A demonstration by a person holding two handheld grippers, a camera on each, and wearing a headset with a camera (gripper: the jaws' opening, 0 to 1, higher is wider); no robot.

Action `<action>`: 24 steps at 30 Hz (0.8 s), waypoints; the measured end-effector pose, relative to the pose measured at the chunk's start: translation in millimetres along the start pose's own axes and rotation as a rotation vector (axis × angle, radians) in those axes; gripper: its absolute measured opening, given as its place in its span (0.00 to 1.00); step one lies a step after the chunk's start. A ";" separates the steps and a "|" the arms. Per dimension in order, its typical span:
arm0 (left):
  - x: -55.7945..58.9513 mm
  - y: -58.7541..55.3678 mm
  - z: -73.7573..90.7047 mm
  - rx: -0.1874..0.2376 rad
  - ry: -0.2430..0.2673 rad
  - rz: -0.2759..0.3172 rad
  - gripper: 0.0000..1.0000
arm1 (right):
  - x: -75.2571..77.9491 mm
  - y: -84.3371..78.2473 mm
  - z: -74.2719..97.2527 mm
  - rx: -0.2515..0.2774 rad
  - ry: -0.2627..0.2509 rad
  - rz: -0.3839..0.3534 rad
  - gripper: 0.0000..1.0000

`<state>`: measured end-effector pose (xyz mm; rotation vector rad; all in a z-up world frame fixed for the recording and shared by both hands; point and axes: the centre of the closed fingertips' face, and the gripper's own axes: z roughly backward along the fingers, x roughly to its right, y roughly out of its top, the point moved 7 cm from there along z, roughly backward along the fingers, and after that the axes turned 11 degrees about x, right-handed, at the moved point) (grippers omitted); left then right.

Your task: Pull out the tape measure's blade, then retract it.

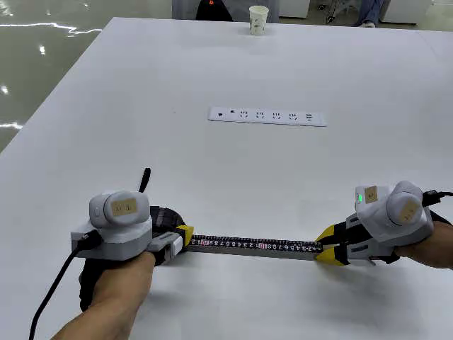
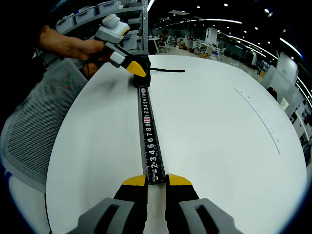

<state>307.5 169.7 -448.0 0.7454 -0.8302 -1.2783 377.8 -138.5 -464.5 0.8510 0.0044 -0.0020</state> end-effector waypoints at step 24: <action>-3.3 0.3 0.0 -0.005 -0.014 0.009 0.57 | 0.0 5.2 -7.6 0.007 0.004 0.002 0.09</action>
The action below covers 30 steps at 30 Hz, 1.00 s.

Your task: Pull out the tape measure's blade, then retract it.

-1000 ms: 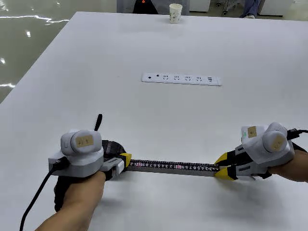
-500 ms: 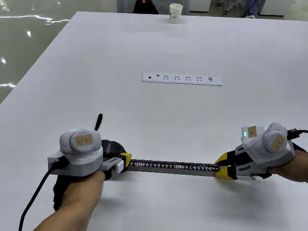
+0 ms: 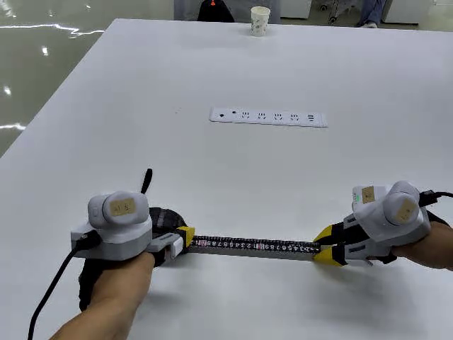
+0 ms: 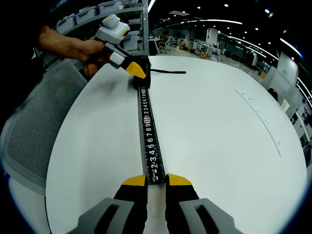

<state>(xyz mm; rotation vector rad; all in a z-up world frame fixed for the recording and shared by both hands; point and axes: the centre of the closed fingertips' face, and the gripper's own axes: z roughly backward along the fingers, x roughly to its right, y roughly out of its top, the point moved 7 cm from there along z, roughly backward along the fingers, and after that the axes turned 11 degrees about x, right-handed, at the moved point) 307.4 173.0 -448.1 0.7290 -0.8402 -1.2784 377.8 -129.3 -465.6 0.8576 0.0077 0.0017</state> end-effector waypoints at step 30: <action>-1.8 0.1 -0.1 -0.006 -0.011 0.014 0.58 | -2.9 20.7 -27.1 0.031 0.014 0.006 0.10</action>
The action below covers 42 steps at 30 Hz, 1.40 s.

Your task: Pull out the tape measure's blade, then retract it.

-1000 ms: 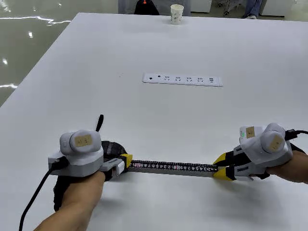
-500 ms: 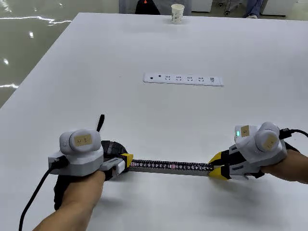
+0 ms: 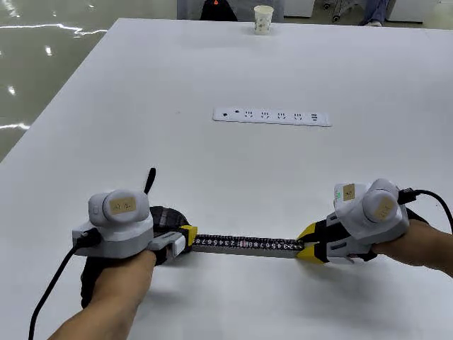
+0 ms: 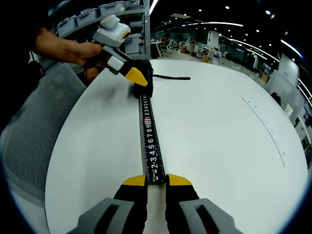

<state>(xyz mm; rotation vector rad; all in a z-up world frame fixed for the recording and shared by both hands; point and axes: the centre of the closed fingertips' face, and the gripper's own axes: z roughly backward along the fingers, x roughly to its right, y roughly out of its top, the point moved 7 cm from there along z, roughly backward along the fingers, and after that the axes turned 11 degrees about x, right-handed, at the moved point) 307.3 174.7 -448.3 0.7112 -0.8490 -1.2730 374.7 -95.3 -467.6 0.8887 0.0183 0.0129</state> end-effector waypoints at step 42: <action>-1.6 1.0 1.2 -0.007 -0.009 0.002 0.58 | -3.1 28.9 -35.8 0.023 0.006 0.009 0.10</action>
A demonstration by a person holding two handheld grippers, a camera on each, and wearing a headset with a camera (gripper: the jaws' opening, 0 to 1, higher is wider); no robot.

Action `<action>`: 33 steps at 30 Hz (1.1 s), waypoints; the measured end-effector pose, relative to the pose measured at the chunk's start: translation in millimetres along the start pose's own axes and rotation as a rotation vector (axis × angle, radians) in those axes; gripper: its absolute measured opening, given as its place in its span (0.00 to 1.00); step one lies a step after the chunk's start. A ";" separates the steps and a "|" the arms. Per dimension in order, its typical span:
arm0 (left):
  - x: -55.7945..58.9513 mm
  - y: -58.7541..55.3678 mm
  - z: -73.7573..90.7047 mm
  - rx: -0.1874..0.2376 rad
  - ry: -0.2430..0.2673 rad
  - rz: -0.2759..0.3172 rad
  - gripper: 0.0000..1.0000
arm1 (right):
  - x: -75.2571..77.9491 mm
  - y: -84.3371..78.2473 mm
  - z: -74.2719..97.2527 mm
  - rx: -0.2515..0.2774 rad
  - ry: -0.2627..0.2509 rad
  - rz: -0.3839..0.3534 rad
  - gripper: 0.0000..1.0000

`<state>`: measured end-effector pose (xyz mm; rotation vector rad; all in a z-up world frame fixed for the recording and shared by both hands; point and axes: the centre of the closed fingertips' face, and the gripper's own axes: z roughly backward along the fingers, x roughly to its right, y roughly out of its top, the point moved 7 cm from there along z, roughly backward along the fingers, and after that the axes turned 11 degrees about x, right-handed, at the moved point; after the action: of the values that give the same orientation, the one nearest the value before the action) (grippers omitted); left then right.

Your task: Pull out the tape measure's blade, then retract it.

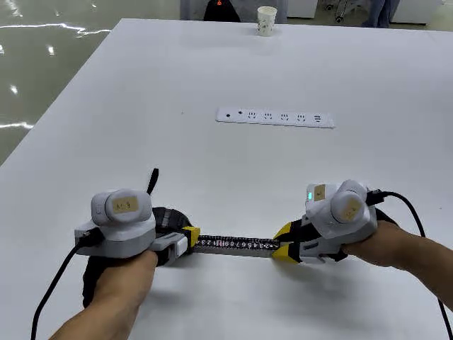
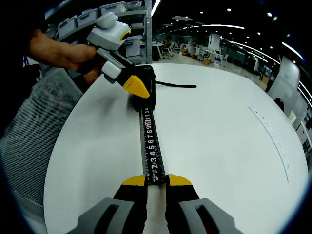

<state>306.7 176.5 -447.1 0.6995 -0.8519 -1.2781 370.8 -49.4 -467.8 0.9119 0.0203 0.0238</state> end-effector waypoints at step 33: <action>-4.2 1.3 -1.0 -0.011 -0.014 0.020 0.58 | -3.5 28.2 -39.0 0.029 0.024 0.000 0.10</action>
<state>307.9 180.9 -447.1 0.6726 -0.8600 -1.2705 365.8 -1.4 -469.3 0.9407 0.0428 0.0346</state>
